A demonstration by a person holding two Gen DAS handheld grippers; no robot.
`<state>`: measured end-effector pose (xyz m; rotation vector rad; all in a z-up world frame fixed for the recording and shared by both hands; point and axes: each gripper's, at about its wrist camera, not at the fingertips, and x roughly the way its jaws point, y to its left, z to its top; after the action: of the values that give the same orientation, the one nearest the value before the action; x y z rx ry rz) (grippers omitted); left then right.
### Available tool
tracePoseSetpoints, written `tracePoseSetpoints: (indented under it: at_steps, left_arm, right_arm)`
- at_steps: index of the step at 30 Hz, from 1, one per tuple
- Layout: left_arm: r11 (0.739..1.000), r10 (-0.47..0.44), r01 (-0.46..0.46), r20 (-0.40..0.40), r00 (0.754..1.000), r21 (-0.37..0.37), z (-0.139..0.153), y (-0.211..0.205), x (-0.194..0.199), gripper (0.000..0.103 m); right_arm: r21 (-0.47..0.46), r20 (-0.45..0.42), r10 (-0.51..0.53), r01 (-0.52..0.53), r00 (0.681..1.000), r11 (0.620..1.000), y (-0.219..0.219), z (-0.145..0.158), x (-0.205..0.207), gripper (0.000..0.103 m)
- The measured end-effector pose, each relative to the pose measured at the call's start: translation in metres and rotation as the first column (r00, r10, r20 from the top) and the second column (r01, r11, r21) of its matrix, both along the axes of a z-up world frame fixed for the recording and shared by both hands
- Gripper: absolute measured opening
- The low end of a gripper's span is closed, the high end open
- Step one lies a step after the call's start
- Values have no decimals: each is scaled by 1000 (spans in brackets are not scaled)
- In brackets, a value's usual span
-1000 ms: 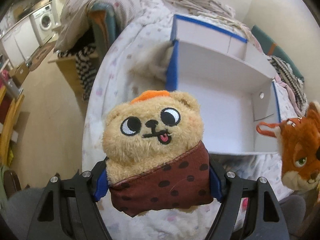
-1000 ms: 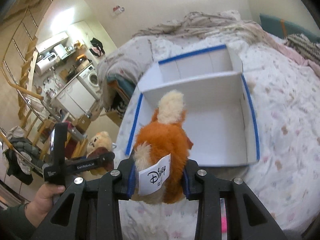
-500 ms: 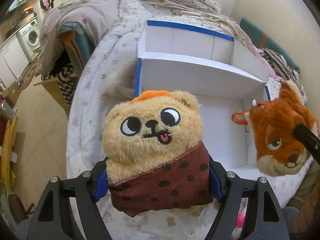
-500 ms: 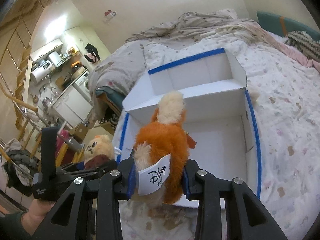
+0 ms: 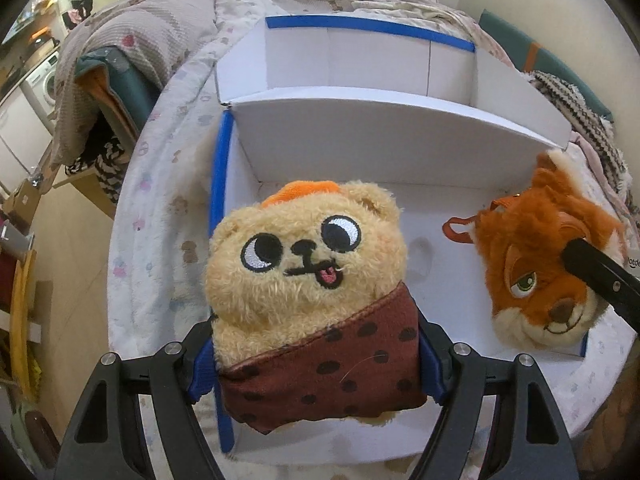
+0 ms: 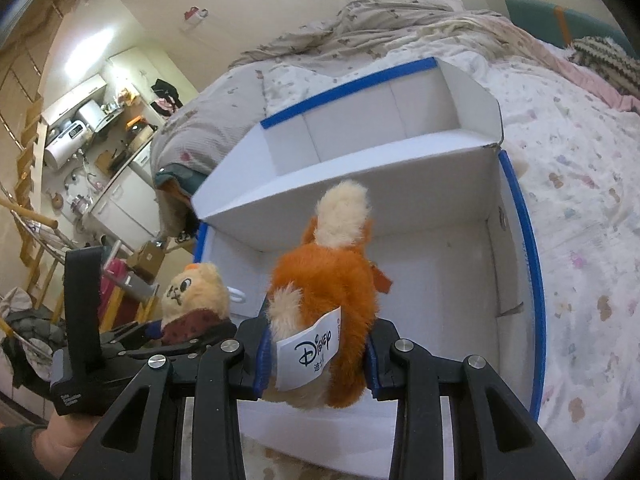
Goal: Organize soft objects
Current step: 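Carry the bear and fox plushes into the box with both tools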
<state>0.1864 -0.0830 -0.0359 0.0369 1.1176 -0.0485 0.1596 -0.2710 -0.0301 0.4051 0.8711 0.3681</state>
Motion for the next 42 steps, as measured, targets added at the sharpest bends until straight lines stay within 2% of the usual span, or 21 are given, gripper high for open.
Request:
tracePoseSetpoints:
  at_steps: [13,18,27,35,39,41,42]
  left_arm:
    - [999,-49,50,-23,999,22,-40,-25,9,77]
    - [996,-59,58,5,998,60,-48,-28,9,77]
    - [993,-115,115,12,993,29,-51,-37,3,77]
    - [995,-96,97,-7,995,12,-58,-32,12,80]
    - [996,-89,89,-25,996,-4,-63,-30,13,80]
    - [996,-90,89,-26,996,-13,-63,-28,14,80]
    - [996,-90,90,-23,996,-17,-63,-28,15,80]
  right_arm:
    - [16,-126,27,-26,992,1000,2,-52,22,38]
    - [-38,-168,28,-35,985,999,7,-69,27,39]
    - [-111,-167,8,-27,986,993,13,-73,28,43]
    - [-147,-157,-27,3,987,989,4,-73,29,46]
    - [-184,-138,-41,15,990,983,5,-70,28,56]
    - [-201,-123,-50,25,991,979,5,-66,28,69]
    - [-206,-114,-55,31,992,978,5,-64,27,71]
